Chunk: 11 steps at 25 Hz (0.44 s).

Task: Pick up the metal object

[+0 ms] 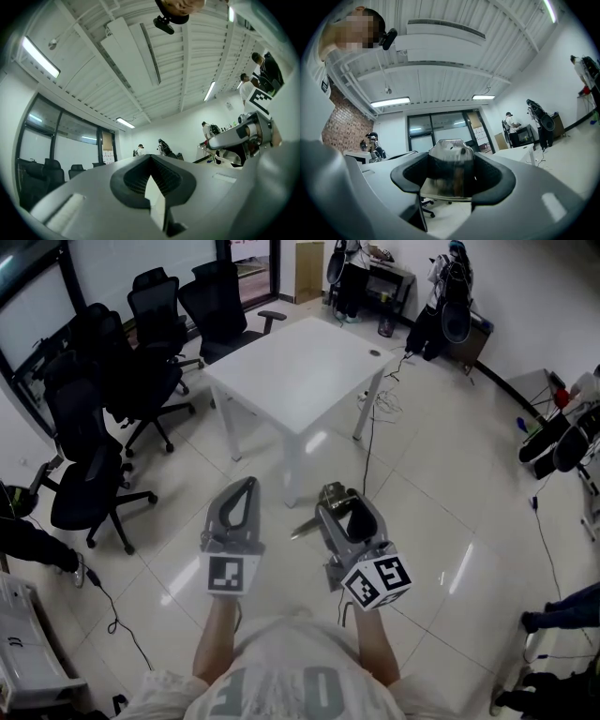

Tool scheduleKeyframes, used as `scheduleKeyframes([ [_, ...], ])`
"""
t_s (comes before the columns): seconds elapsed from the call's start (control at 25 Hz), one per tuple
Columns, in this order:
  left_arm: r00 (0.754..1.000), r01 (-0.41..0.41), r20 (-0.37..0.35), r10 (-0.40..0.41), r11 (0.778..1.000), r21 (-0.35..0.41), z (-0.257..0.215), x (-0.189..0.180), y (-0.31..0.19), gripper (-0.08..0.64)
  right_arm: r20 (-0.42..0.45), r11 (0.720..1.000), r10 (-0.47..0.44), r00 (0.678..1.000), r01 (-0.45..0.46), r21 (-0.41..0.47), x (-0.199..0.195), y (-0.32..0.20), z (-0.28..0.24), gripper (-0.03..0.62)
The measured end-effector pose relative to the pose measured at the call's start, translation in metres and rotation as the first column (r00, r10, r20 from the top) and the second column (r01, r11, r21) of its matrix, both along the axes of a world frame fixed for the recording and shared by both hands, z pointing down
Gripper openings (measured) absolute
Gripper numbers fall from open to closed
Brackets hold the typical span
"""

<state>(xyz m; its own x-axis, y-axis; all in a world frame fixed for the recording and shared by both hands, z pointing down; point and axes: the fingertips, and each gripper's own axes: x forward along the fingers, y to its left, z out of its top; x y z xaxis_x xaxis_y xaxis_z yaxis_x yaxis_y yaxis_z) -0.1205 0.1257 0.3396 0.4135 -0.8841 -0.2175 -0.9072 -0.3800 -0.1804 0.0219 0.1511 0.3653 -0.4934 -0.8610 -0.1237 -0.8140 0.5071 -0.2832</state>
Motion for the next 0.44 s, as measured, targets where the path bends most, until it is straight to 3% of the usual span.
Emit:
scheduleKeyframes([
  [0.44,1.000,0.006,-0.012,-0.006,1.000,-0.021,0.003,-0.017,0.003,0.002,-0.028,1.000,-0.006,1.000,0.006,0.000,-0.017,0.007,-0.006,0.301],
])
